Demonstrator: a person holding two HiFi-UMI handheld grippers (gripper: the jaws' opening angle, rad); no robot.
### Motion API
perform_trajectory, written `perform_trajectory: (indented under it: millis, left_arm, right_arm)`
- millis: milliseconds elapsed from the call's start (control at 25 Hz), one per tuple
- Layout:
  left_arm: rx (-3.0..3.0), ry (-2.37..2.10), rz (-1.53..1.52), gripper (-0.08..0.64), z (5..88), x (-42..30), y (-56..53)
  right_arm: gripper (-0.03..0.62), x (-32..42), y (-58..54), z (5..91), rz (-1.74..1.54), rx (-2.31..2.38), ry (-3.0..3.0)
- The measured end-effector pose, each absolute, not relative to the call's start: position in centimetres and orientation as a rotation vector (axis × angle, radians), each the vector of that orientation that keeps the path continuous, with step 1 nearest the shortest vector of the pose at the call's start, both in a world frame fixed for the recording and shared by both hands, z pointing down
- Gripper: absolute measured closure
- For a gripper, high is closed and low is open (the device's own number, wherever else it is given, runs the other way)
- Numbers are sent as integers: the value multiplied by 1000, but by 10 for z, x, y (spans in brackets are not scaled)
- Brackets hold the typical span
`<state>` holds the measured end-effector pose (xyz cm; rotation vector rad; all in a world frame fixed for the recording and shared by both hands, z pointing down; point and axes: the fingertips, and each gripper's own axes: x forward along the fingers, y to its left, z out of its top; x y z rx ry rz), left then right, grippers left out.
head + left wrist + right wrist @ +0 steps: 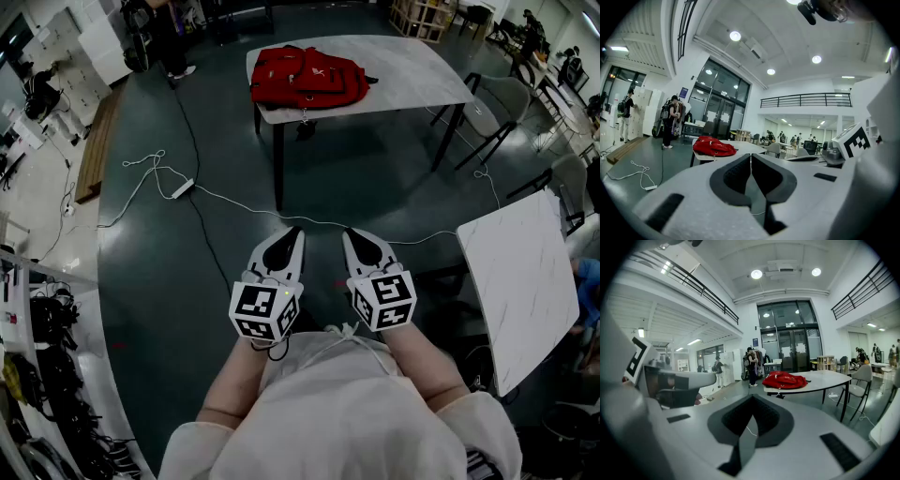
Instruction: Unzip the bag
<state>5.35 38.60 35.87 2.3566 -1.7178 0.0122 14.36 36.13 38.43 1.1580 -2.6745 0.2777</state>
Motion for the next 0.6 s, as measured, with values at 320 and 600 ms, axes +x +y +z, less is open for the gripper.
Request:
perform_trajectory:
  millis: [320, 600]
  left_arm:
    - [2351, -1752, 29, 534, 357, 61, 375]
    - [2334, -1762, 44, 534, 359, 76, 367]
  right_arm:
    - [566, 152, 351, 386, 292, 1151, -2688]
    - [565, 177, 335, 385, 370, 1250, -2687]
